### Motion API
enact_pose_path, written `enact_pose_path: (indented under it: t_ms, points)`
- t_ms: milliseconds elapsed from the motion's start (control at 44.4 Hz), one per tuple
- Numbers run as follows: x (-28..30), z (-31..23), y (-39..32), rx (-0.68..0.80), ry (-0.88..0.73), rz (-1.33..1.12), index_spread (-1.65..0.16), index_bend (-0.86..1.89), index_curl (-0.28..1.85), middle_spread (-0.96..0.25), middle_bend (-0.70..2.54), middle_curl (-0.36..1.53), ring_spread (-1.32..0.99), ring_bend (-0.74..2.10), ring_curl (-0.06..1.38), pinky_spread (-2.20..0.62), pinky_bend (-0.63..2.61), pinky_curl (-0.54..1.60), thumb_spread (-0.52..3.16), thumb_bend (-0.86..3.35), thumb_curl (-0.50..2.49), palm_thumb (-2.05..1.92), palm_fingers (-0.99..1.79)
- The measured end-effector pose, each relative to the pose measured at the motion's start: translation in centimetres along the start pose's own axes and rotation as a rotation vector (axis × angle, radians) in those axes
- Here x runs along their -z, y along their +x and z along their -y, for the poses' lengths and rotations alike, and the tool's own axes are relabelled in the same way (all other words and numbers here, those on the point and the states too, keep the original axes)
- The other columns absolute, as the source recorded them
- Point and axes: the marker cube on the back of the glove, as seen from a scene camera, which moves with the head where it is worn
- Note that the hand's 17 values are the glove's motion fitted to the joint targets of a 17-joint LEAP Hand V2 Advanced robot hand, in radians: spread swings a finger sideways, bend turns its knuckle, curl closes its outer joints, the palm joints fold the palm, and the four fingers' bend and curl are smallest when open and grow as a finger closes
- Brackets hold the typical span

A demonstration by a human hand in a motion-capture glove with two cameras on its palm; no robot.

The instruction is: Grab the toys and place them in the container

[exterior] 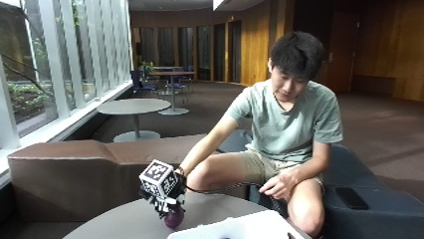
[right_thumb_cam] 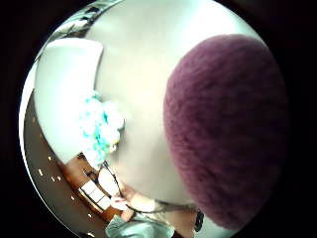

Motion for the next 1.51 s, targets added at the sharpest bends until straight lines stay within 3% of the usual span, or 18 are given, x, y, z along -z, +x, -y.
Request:
enact_pose_path:
  t_ms: [180,495,788,1081,1508]
  points:
    - [5.2,-3.2,-1.5,-0.007,0.015,-0.010,-0.34,0.50,0.36,-0.24,0.98,0.82,-0.37,1.24,0.70,-0.37,0.95,0.50,0.86,0.07,0.69,0.67,1.12]
    - [20.2,-8.6,-6.7,0.025,0.188,-0.058,-0.38,0.69,0.53,-0.23,1.08,0.91,-0.38,1.31,0.75,-0.40,0.98,0.56,0.67,0.04,0.80,0.70,1.01]
    - [28.7,-9.2,-13.7,0.086,0.317,-0.036,-0.40,0.75,0.69,-0.22,1.14,0.95,-0.38,1.37,0.77,-0.41,1.03,0.61,0.58,0.01,0.88,0.71,0.95]
    - [31.5,-5.5,-24.1,0.196,0.362,0.000,-0.41,0.74,0.86,-0.21,1.20,0.97,-0.38,1.41,0.78,-0.41,1.08,0.65,0.53,-0.01,0.94,0.71,0.89]
    - [29.2,-0.2,-35.3,0.339,0.407,0.089,-0.43,0.59,1.06,-0.20,1.21,0.97,-0.36,1.50,0.79,-0.41,1.19,0.69,0.54,-0.02,0.99,0.68,0.80]
